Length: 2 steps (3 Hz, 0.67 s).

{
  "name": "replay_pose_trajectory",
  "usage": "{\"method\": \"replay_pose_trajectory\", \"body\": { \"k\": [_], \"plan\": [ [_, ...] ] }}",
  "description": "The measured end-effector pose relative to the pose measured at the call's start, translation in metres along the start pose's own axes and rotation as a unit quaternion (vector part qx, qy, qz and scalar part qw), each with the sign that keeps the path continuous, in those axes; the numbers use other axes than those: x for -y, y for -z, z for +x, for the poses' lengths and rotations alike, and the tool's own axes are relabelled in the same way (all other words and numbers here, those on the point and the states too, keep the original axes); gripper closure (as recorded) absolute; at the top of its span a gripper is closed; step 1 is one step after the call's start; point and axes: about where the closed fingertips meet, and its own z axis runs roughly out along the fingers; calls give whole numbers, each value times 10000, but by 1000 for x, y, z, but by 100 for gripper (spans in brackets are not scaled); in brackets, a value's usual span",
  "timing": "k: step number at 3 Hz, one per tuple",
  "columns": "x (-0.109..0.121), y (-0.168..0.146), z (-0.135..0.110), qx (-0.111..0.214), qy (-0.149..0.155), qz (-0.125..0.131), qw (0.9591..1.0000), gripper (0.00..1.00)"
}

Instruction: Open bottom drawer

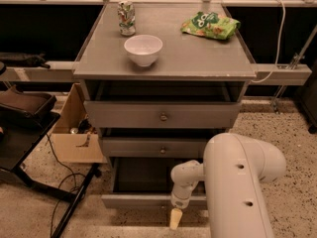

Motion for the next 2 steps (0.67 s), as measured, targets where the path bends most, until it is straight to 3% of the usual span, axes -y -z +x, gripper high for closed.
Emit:
{"method": "replay_pose_trajectory", "body": {
  "k": [2],
  "plan": [
    [3, 2, -1, 0, 0, 0, 10000, 0]
  ]
}}
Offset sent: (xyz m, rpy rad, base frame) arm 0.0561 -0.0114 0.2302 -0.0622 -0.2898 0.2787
